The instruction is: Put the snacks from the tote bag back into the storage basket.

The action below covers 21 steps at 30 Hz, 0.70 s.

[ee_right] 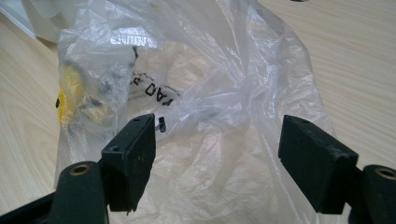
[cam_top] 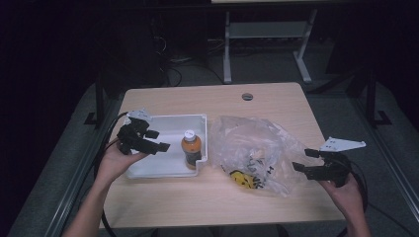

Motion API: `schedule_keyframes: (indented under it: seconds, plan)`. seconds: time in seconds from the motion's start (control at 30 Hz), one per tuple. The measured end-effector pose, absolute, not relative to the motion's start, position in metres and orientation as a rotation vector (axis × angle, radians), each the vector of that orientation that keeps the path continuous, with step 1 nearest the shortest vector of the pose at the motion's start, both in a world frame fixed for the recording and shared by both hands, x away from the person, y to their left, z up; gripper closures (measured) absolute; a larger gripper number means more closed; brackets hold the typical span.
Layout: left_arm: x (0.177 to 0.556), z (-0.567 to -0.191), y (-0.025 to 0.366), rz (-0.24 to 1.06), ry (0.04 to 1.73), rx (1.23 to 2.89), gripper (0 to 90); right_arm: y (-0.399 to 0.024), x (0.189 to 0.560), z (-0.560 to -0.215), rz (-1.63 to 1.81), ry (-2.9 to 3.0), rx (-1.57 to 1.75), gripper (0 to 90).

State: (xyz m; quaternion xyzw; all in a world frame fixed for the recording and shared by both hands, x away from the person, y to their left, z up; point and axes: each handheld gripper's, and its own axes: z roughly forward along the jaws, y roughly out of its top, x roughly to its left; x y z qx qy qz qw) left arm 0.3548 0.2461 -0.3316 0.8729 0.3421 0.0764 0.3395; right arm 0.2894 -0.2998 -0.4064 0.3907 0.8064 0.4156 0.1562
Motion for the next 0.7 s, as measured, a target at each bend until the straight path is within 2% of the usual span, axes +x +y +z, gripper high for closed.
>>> schedule_keyframes:
  seconds: [0.7]
  plan:
    - [0.342,-0.355,0.268,0.197,0.937,2.243,28.9,-0.301,0.289,-0.407,1.188,2.307,1.13,26.9]
